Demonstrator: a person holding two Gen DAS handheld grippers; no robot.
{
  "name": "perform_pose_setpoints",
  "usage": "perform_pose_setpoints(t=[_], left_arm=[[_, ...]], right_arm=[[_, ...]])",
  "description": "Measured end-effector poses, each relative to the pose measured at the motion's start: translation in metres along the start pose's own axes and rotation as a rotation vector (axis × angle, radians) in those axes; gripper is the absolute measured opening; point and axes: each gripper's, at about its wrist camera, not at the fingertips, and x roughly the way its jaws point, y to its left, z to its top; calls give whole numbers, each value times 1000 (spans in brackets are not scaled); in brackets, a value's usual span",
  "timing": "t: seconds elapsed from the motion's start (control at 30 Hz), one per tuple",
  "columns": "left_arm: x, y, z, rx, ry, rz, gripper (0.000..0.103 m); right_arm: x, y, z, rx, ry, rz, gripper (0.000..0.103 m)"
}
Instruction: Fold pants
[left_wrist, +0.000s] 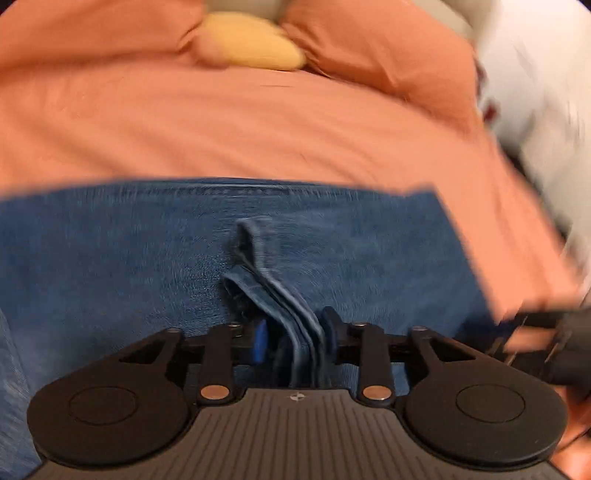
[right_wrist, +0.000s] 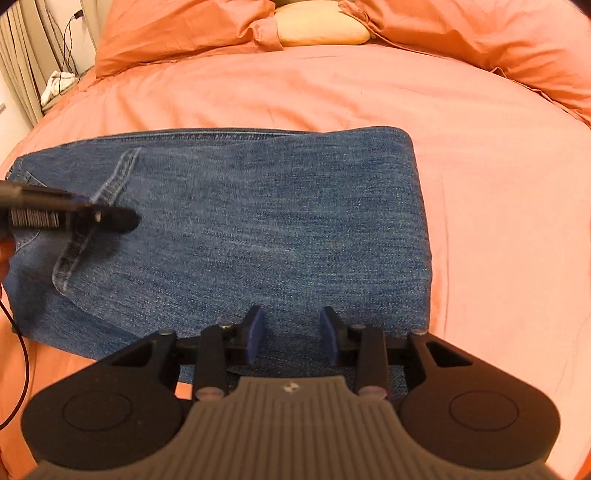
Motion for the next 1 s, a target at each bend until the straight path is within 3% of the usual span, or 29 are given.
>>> perform_pose_setpoints(t=[0.07, 0.1, 0.2, 0.23, 0.27, 0.3, 0.37, 0.47, 0.53, 0.63, 0.77, 0.87, 0.93, 1.0], left_arm=[[-3, 21, 10, -133, -17, -78, 60], [-4, 30, 14, -184, -33, -96, 62], [2, 42, 27, -268, -5, -121, 57], [4, 39, 30, -246, 10, -105, 45], [4, 31, 33, -202, 10, -71, 19], [2, 22, 35, -144, -6, -30, 13], [-9, -6, 32, 17, -73, 27, 9], [-25, -62, 12, 419, -188, 195, 8], [-12, -79, -1, 586, -187, 298, 8], [13, -67, 3, 580, -129, 345, 8], [32, -46, 10, 519, -64, 339, 9], [35, -40, 7, 479, -41, 315, 9], [37, -35, 10, 435, -37, 287, 10], [35, -24, 16, 364, -27, 253, 16]], right_arm=[[-1, 1, -2, 2, 0, -2, 32], [-2, -1, -2, 6, -1, 0, 33], [2, -1, -1, 13, -2, 1, 33], [2, -1, 0, 16, 0, 0, 33], [2, -1, 0, 17, 3, -1, 33], [2, -2, 0, 15, 5, -2, 33], [0, -2, 2, 11, 5, -2, 32], [-6, -2, 2, 18, -11, -1, 32], [-7, -2, 1, 19, -11, 1, 32], [-8, -5, 1, 36, -20, 3, 32], [-21, -11, 2, 71, -59, 4, 32], [-26, -18, 10, 47, -93, -47, 31], [-23, -28, 23, 58, -100, -68, 24], [-15, -38, 40, 73, -112, -77, 22]])
